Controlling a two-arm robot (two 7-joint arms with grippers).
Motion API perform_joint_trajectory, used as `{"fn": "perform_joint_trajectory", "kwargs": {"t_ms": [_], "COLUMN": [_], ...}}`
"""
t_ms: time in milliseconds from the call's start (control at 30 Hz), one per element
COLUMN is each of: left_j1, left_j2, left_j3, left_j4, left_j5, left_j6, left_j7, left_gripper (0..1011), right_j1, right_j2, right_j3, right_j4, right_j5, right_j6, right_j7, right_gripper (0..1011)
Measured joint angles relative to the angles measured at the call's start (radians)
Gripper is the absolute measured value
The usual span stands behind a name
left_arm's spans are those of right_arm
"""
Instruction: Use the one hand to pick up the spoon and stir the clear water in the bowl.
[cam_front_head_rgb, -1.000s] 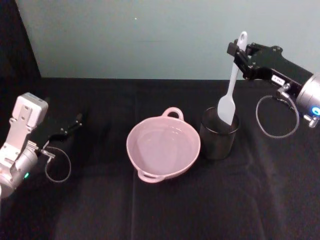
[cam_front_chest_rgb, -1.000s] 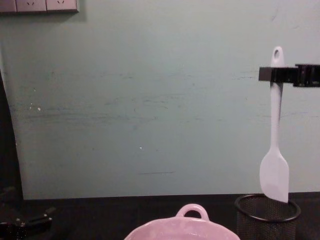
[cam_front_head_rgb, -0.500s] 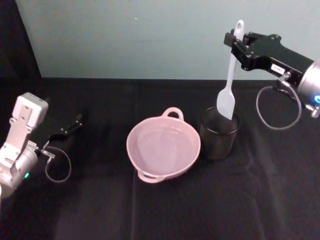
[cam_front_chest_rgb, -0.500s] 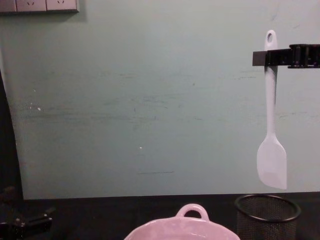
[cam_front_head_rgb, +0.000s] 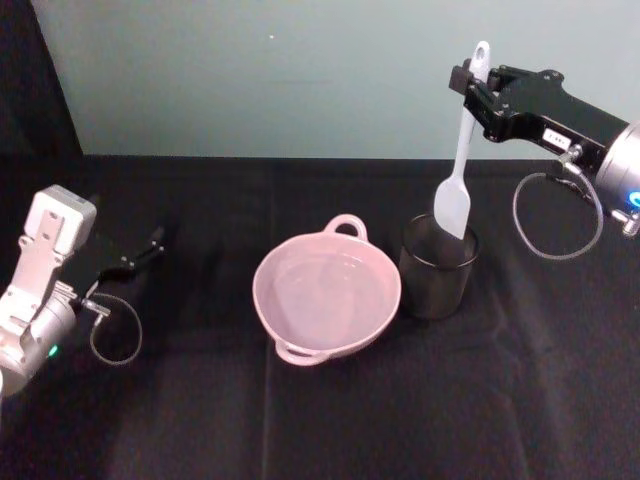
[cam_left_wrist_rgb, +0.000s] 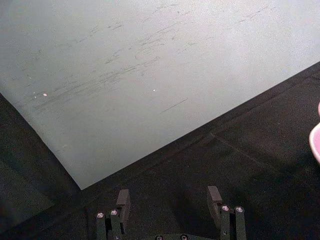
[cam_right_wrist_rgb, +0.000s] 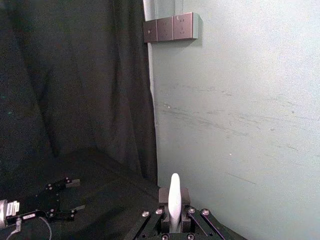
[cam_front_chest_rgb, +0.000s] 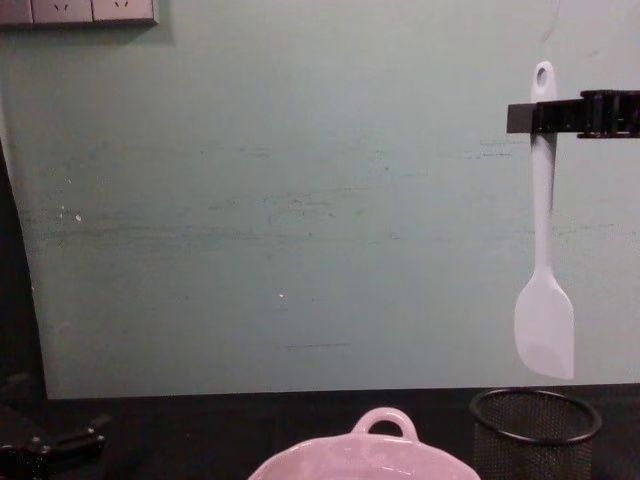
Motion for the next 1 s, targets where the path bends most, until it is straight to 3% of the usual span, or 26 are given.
{"fn": "perform_joint_trajectory", "kwargs": {"t_ms": [367,733,1000], "left_j1": [0.000,0.000,0.000], "left_j2": [0.000,0.000,0.000], "left_j3": [0.000,0.000,0.000], "left_j4": [0.000,0.000,0.000], "left_j5": [0.000,0.000,0.000], "left_j6": [0.000,0.000,0.000], "left_j7": [0.000,0.000,0.000], "left_gripper": [1011,1011,1011], "right_j1": [0.007,0.095,0.134], "right_j2": [-0.003,-0.099,-0.169], "right_j3": [-0.020,-0.155,-0.231], "right_j4": [0.004,0.108,0.207], "right_j5": [0.001,-0.022,-0.059], "right_j6": [-0.008,-0.049,-0.100], "right_j7": [-0.010,0.024,0.060], "right_gripper": [116,117,117]}}
